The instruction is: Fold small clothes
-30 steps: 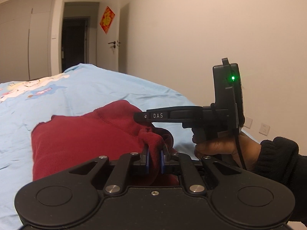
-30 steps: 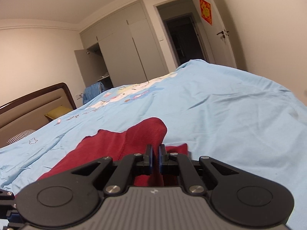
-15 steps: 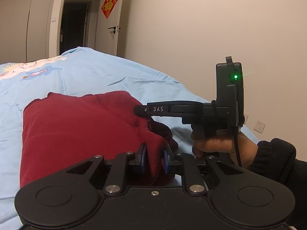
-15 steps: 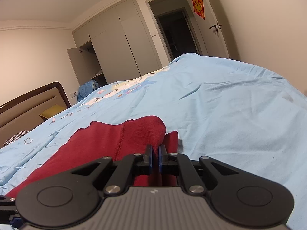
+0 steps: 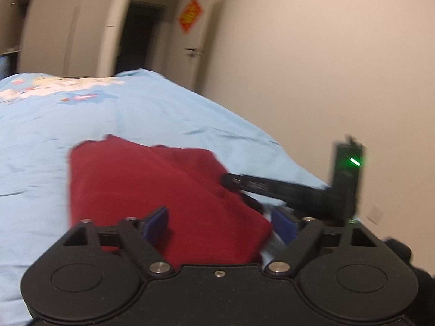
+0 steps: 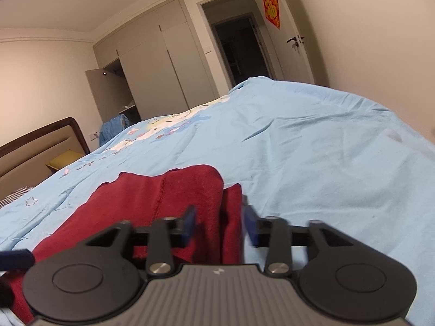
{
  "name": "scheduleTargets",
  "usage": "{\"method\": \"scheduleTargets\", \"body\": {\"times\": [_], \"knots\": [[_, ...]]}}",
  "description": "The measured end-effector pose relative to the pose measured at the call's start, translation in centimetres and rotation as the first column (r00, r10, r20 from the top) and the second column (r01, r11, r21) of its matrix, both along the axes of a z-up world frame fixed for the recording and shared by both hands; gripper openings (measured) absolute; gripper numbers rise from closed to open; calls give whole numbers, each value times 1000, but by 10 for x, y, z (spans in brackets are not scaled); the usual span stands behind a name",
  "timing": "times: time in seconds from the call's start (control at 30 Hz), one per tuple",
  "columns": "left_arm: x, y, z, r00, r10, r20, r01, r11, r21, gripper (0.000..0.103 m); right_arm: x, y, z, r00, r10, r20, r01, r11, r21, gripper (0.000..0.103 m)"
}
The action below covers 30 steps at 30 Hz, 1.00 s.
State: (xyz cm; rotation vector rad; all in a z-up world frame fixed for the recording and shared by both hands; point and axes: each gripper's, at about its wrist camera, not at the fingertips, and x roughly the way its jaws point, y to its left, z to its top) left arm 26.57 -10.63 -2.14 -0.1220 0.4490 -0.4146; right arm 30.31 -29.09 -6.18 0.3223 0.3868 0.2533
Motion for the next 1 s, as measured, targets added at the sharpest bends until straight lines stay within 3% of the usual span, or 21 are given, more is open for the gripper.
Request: {"method": "scheduleTargets", "body": {"times": [0.07,0.2,0.4,0.53,0.67,0.8,1.0], "knots": [[1,11,2,998,59,-6,-59,998,-17,92,-7,-2,2,1000,-5,13,4,1000,5,62],[5,33,3,983,182,-34,-184,982,-41,101,-24,-3,8,999,-4,44,3,1000,16,89],[15,65,-3,940,320,-116,-326,945,-38,102,-54,5,15,997,35,75,-37,999,26,103],[16,80,-11,918,358,-170,-369,929,-38,102,-68,20,13,997,53,59,-51,998,-28,103],[14,81,-18,912,356,-202,-370,929,-31,102,-75,24,0,1000,-4,1,4,997,-76,103],[13,79,-25,909,351,-224,-364,931,-16,102,-77,11,-18,997,-55,-61,53,998,-26,102],[12,78,-32,902,352,-248,-368,930,-18,102,-89,16,-27,996,-85,-28,83,995,-63,102]]}}
